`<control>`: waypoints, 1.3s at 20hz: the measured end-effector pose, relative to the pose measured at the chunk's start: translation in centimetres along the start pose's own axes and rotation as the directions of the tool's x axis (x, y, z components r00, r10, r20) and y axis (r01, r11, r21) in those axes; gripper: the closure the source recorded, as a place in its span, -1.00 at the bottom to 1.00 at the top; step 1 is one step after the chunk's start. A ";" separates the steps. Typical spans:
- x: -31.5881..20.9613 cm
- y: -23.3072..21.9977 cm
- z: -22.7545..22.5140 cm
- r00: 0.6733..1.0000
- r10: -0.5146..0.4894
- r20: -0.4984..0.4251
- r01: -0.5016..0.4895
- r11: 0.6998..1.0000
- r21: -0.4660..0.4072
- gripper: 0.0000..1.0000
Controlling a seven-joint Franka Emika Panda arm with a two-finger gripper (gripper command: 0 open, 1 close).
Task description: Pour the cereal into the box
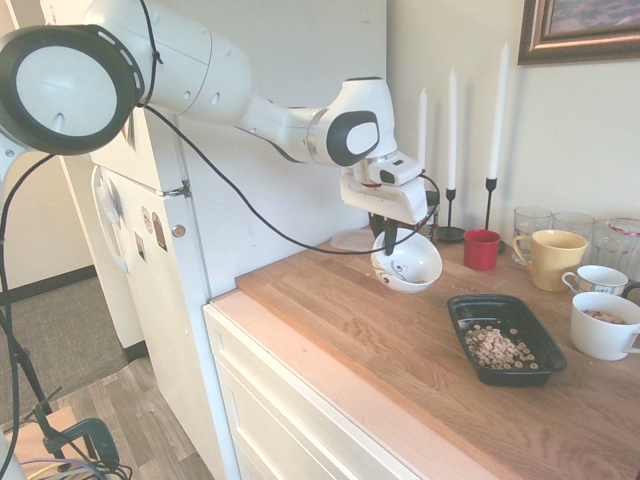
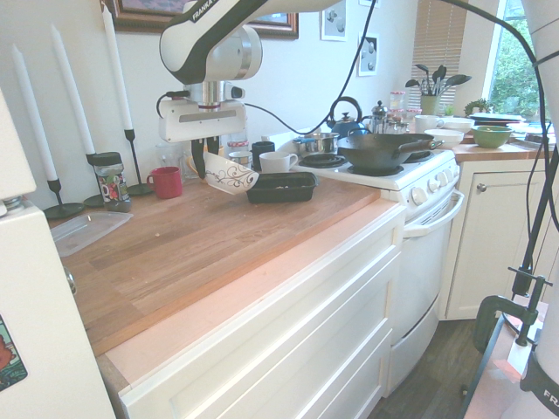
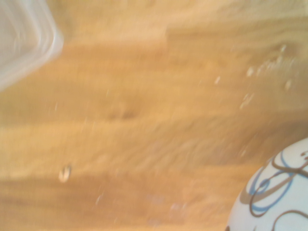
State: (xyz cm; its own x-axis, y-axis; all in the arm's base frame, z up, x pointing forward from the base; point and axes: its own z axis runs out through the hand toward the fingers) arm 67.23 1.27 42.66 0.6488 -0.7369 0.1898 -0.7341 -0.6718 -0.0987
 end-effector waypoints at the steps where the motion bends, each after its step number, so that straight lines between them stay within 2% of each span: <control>1: -1.6 -0.7 0.3 0.999 -0.023 -0.029 0.023 1.000 -0.021 1.00; 6: -9.0 -3.1 3.3 0.978 -0.119 -0.171 0.102 0.989 -0.104 1.00; 10: -12.1 -3.9 4.8 0.952 -0.182 -0.248 0.147 0.977 -0.153 1.00; 20: -16.1 -5.4 9.7 0.898 -0.306 -0.317 0.236 0.942 -0.241 1.00; 21: -16.2 -5.4 9.8 0.895 -0.310 -0.319 0.239 0.940 -0.244 -1.00; 26: -16.3 -5.4 10.0 0.900 -0.299 -0.319 0.228 0.943 -0.242 -1.00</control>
State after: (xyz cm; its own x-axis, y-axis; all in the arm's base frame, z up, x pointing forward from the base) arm 62.60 16.19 30.33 0.7392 -0.4381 0.5116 -0.5932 -0.7832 0.1865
